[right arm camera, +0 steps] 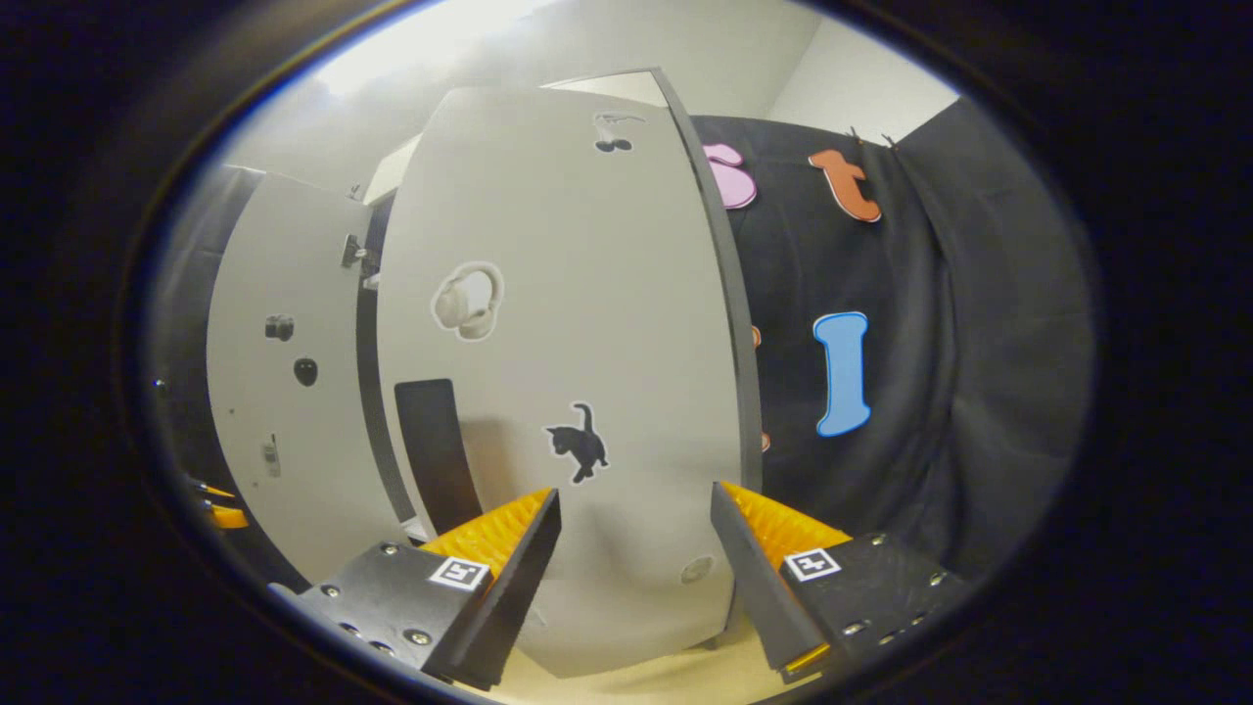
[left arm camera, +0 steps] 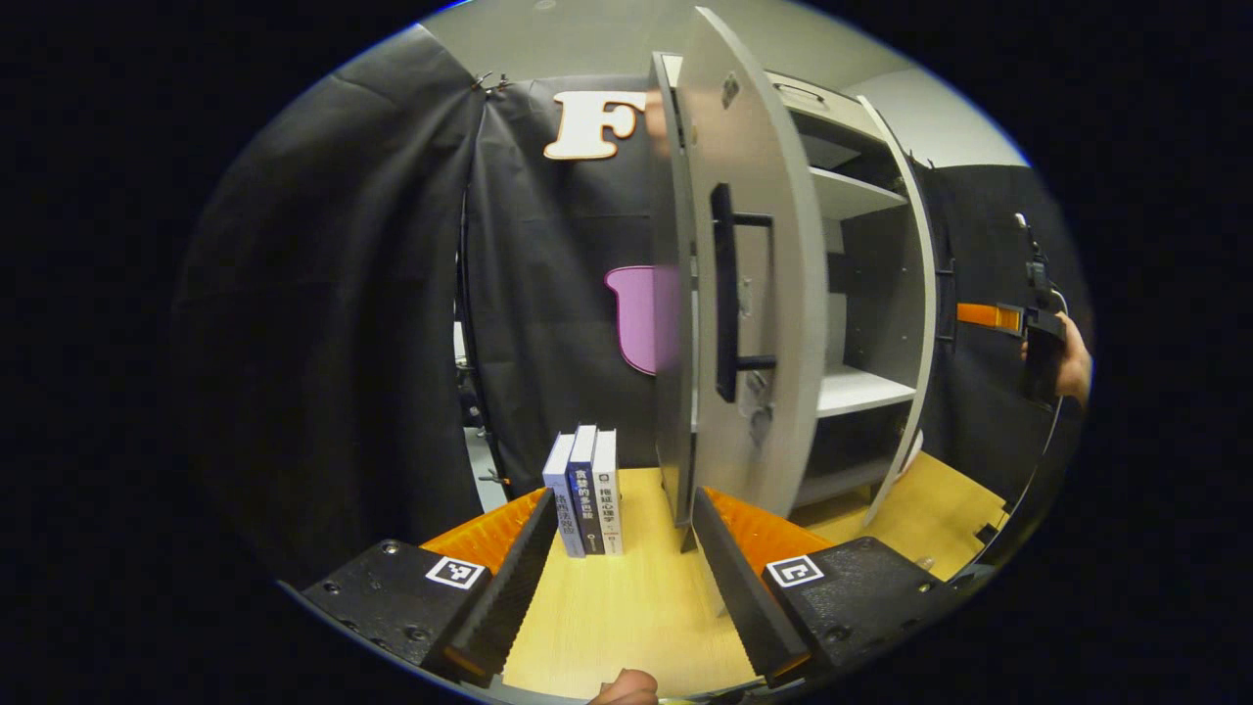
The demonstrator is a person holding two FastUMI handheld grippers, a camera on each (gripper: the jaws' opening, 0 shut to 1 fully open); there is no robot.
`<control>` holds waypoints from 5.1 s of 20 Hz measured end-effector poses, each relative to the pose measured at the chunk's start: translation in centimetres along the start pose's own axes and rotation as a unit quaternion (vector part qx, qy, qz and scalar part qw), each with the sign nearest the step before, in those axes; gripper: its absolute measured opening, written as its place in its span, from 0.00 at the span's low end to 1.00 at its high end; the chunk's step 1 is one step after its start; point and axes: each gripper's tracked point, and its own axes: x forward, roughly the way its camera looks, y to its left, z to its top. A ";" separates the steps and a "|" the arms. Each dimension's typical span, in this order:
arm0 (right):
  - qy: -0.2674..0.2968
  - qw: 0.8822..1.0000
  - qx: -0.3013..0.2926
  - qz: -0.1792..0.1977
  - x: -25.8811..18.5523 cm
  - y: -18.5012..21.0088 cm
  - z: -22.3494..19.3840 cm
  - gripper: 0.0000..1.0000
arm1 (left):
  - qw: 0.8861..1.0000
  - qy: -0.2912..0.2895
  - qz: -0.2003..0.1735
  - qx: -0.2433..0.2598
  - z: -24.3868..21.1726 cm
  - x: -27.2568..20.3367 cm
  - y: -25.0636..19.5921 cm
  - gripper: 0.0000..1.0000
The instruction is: Grasp the bottle in the cabinet with the left hand and place it on the coaster, then close the right door with the right hand and the left door with the left hand.
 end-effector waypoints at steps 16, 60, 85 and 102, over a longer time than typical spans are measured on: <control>0.002 1.000 0.007 -0.014 -19.1 0.0 1.9 0.96 | 0.997 -0.079 -0.007 0.012 9.6 5.3 -0.7 0.85; -0.029 0.992 -0.014 -0.122 -36.3 0.0 2.8 0.98 | 0.996 -0.058 -0.066 0.011 9.6 8.3 -13.7 0.83; -0.056 0.993 -0.057 -0.085 -24.2 5.3 4.1 0.94 | 0.992 -0.050 -0.116 -0.006 8.8 5.7 -17.4 0.89; -0.036 0.994 -0.058 -0.086 -24.1 3.8 2.6 0.94 | 0.987 -0.070 -0.146 -0.003 9.6 4.4 -21.5 0.89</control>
